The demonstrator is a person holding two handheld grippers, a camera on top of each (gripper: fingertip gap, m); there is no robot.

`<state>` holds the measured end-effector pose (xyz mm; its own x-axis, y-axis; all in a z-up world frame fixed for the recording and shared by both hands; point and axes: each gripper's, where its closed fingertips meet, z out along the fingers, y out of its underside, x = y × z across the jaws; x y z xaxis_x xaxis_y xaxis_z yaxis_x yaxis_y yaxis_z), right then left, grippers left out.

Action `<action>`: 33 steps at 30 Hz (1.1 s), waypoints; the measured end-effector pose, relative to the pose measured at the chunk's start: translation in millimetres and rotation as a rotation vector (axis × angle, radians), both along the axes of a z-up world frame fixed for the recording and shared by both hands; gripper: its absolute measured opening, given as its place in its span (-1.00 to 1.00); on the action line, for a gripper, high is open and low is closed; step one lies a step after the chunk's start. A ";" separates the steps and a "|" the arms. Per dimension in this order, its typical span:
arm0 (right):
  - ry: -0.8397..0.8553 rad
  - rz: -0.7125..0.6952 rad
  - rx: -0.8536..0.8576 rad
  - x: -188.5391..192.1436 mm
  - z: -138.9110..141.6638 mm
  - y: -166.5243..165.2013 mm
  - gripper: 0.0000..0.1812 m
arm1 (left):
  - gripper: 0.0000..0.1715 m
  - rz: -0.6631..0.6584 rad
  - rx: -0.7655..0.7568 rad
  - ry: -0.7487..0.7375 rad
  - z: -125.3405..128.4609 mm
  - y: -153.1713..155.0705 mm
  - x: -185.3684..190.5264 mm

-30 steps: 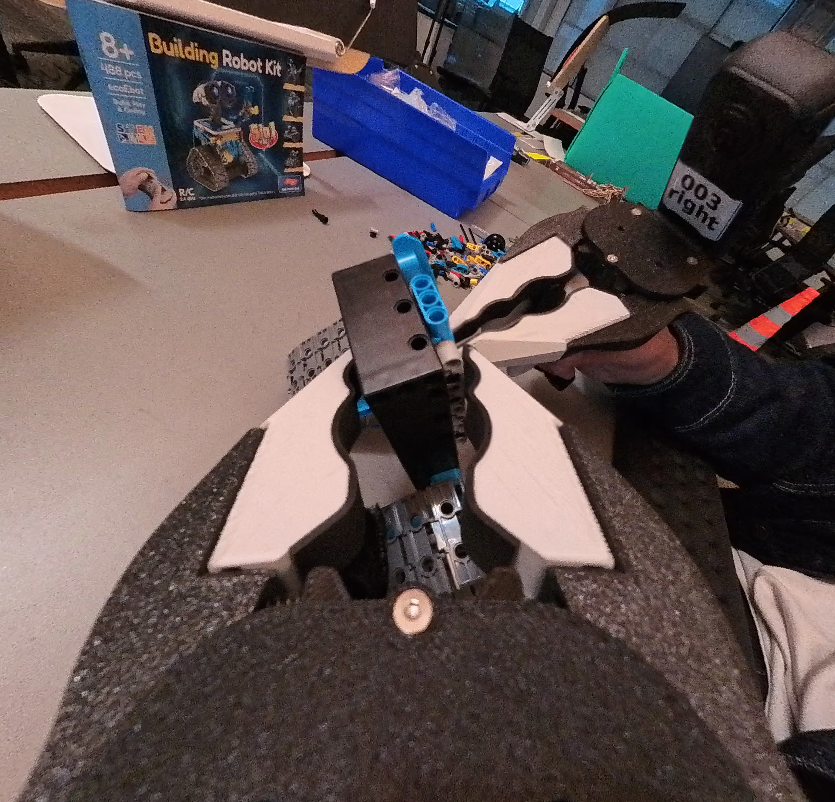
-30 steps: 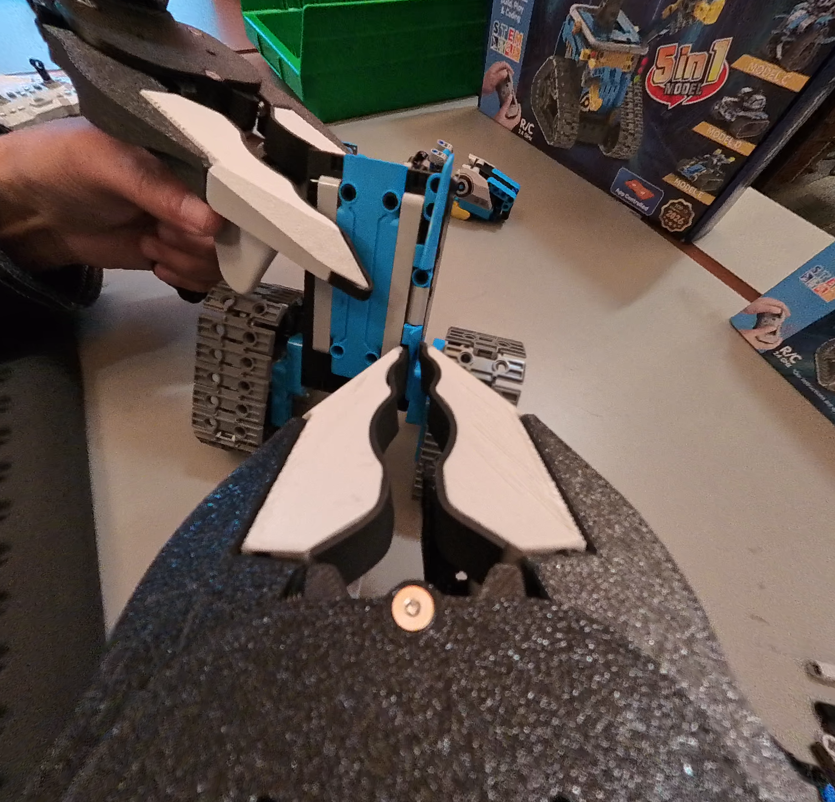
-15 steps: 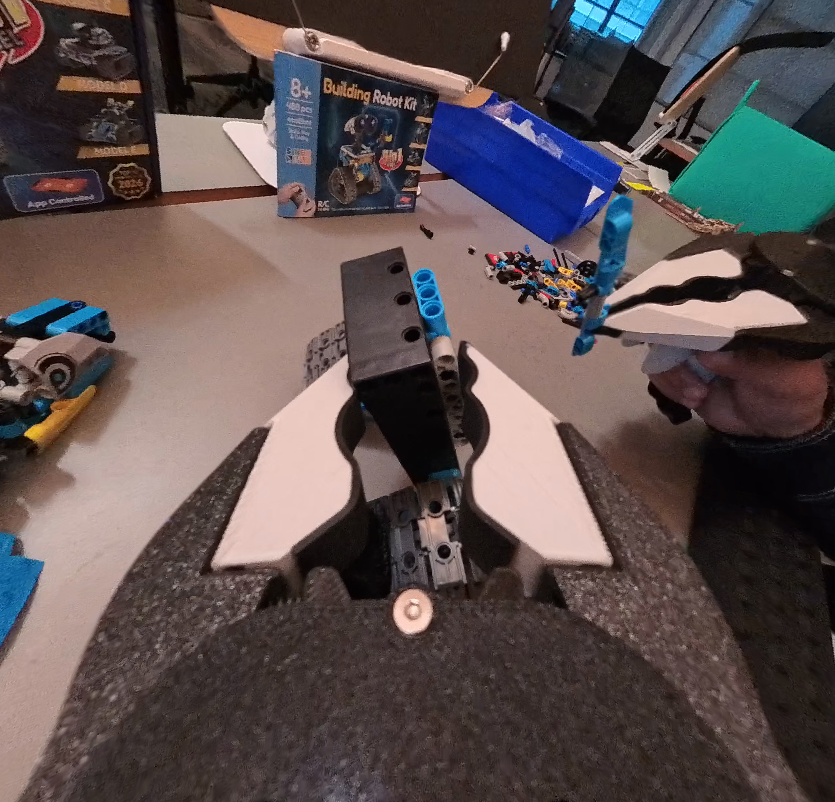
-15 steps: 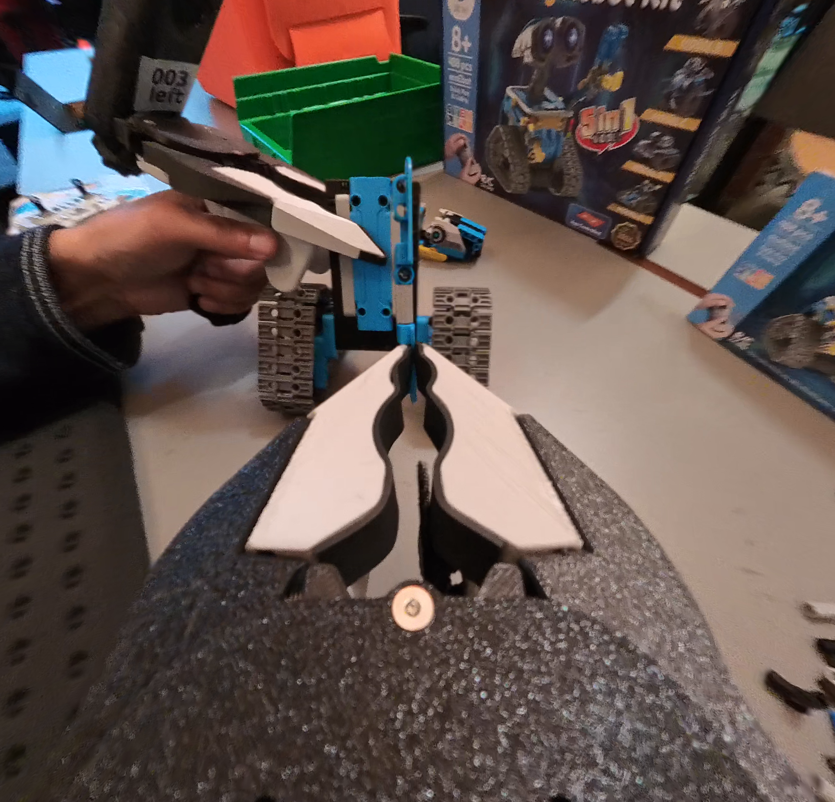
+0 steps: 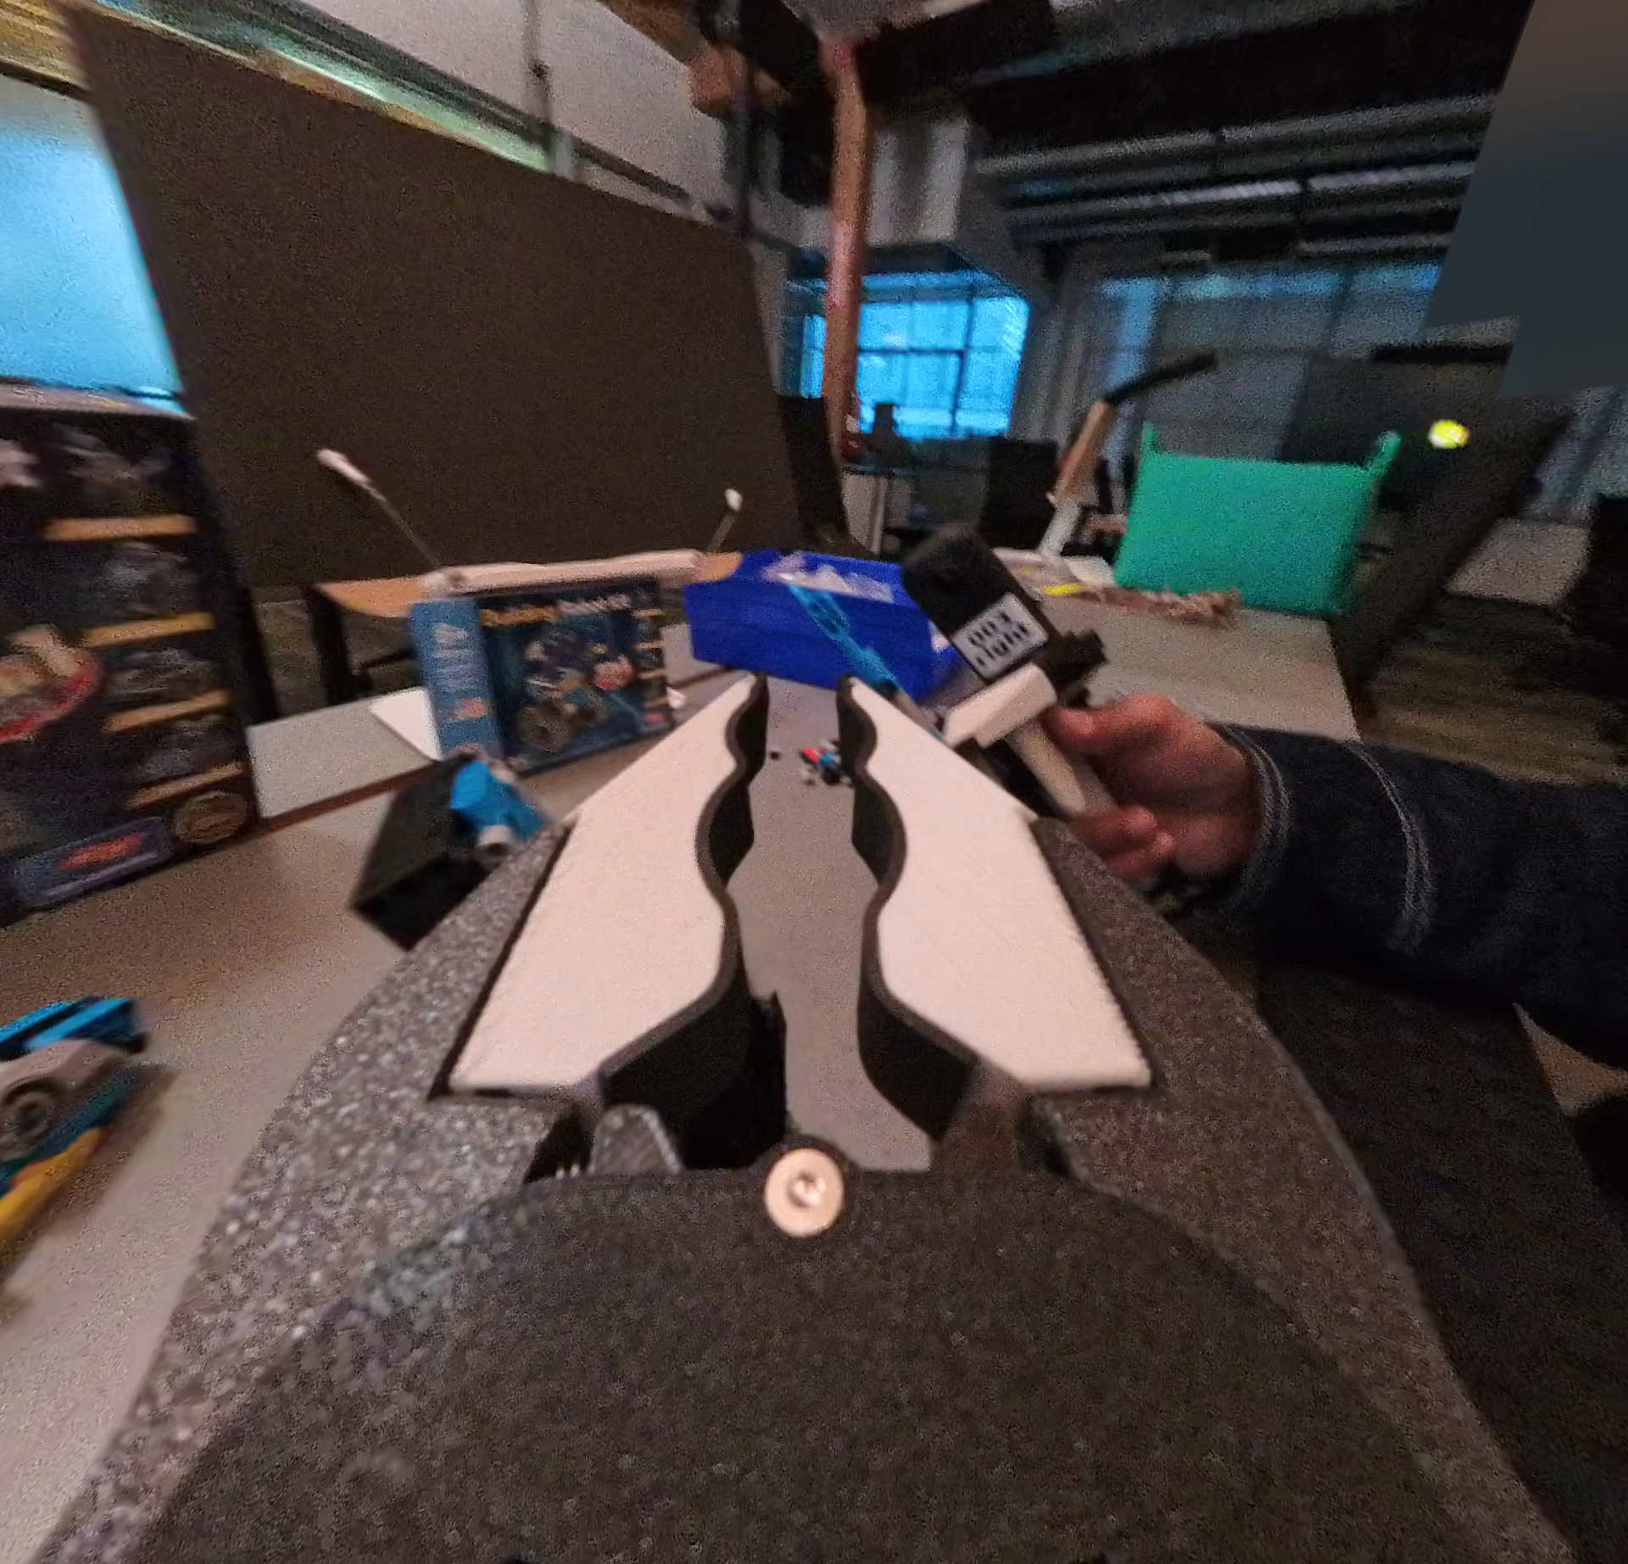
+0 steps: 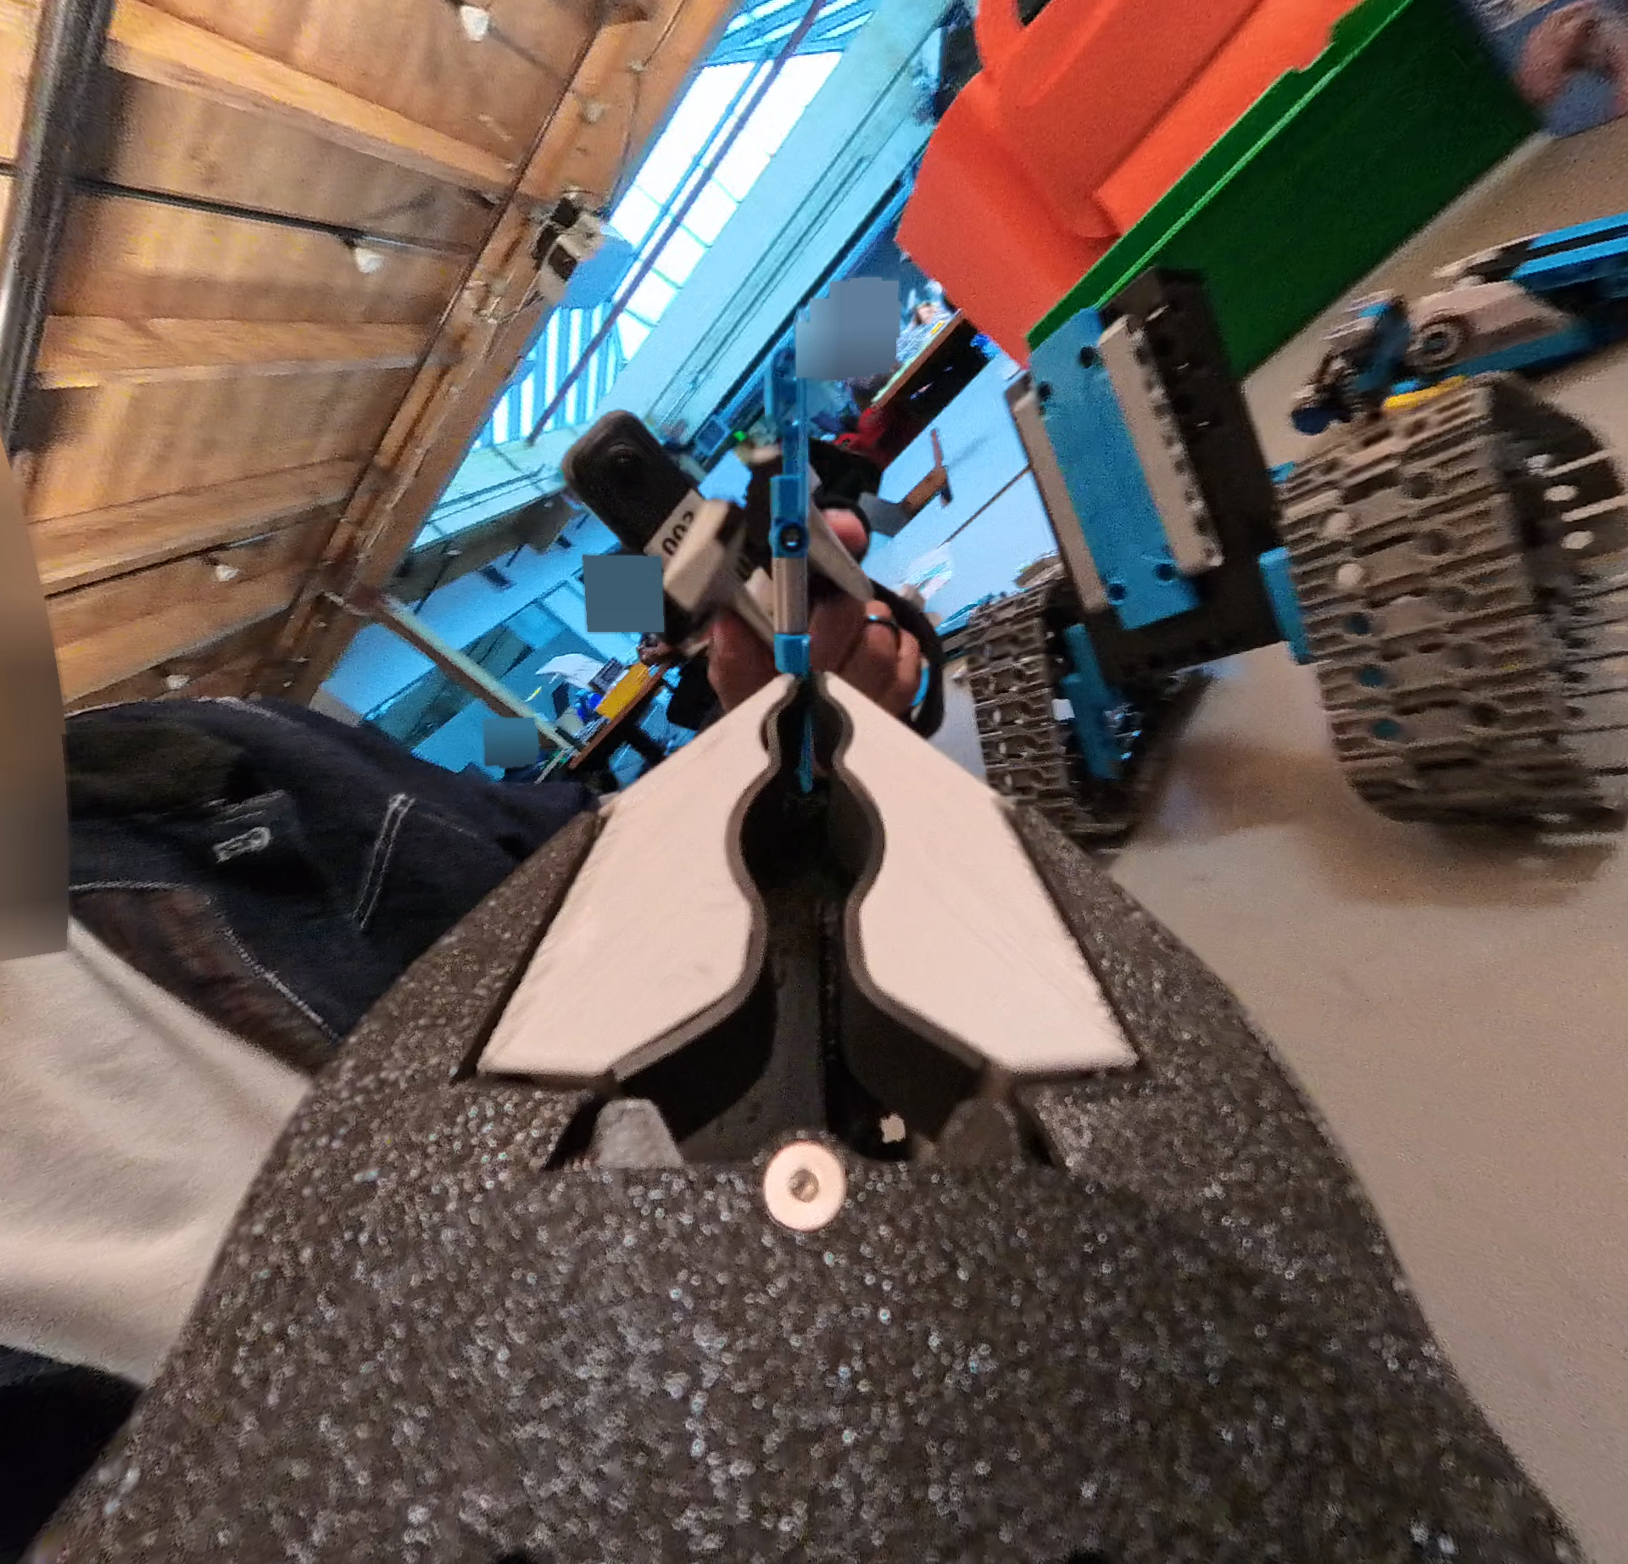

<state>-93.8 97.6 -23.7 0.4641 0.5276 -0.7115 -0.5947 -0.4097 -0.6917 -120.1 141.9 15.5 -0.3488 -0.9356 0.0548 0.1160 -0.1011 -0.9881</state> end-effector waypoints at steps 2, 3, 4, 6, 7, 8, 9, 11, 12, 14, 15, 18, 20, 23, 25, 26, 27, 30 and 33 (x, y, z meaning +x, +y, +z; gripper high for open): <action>-0.037 0.024 -0.016 -7.8 -5.0 0.4 -1.00 | -0.82 -0.025 0.103 0.046 -12.7 -17.8 7.0; -0.064 0.026 -0.027 -10.2 -8.7 1.1 -1.00 | -0.81 -0.042 0.117 0.048 -14.2 -22.6 7.7; -0.081 0.025 -0.033 -11.5 -11.1 1.7 -1.00 | -0.82 -0.084 0.101 0.055 -15.0 -28.2 6.9; -0.092 0.023 -0.040 -12.0 -12.8 2.6 -1.00 | -0.84 -0.142 0.044 0.118 -23.5 -31.8 10.0; -0.093 0.020 -0.041 -11.6 -12.9 3.0 -1.00 | -0.83 -0.160 0.033 0.148 -28.5 -33.1 11.4; -0.091 0.019 -0.040 -11.1 -12.4 3.1 -1.00 | -0.83 -0.158 0.029 0.159 -30.2 -32.7 12.6; -0.092 0.020 -0.040 -11.4 -12.5 2.9 -1.00 | -0.83 -0.158 0.025 0.157 -29.7 -32.9 12.8; -0.110 0.020 -0.048 -12.7 -14.8 3.3 -1.00 | -0.83 -0.158 0.006 0.164 -30.5 -32.7 14.4; -0.123 0.021 -0.052 -13.8 -16.3 3.6 -1.00 | -0.83 -0.162 0.000 0.167 -30.9 -33.0 14.8; -0.139 0.024 -0.052 -15.9 -17.2 3.8 -1.00 | -0.84 -0.162 -0.002 0.171 -31.6 -32.8 15.1; -0.142 0.026 -0.053 -16.7 -17.6 3.9 -1.00 | -0.87 -0.161 -0.002 0.177 -32.8 -32.5 15.4; -0.157 0.032 -0.051 -18.8 -18.3 3.7 -1.00 | -0.92 -0.178 -0.029 0.175 -31.2 -33.1 14.0; -0.197 0.036 -0.048 -21.2 -20.3 3.3 -1.00 | -0.95 -0.227 -0.080 0.180 -29.3 -36.0 11.5; -0.264 0.028 -0.009 -21.4 -16.4 0.5 -0.78 | -0.97 -0.301 -0.163 0.210 -30.3 -37.6 9.6; -0.222 0.024 0.054 -18.7 -0.1 -2.9 -0.59 | -0.97 -0.316 -0.174 0.232 -33.8 -37.9 9.7; -0.211 0.013 0.083 -16.5 6.3 -4.1 -0.59 | -0.97 -0.322 -0.167 0.238 -35.3 -39.2 9.4; -0.215 -0.008 0.100 -13.9 9.2 -3.7 -0.59 | -0.97 -0.345 -0.157 0.246 -36.6 -43.8 7.8; -0.218 -0.016 0.093 -13.0 6.9 -1.6 -0.63 | -0.97 -0.408 -0.105 0.316 -51.9 -61.3 5.8; -0.245 0.008 0.070 -15.5 0.8 -3.3 -0.95 | -0.97 -0.419 -0.059 0.359 -62.5 -69.9 6.8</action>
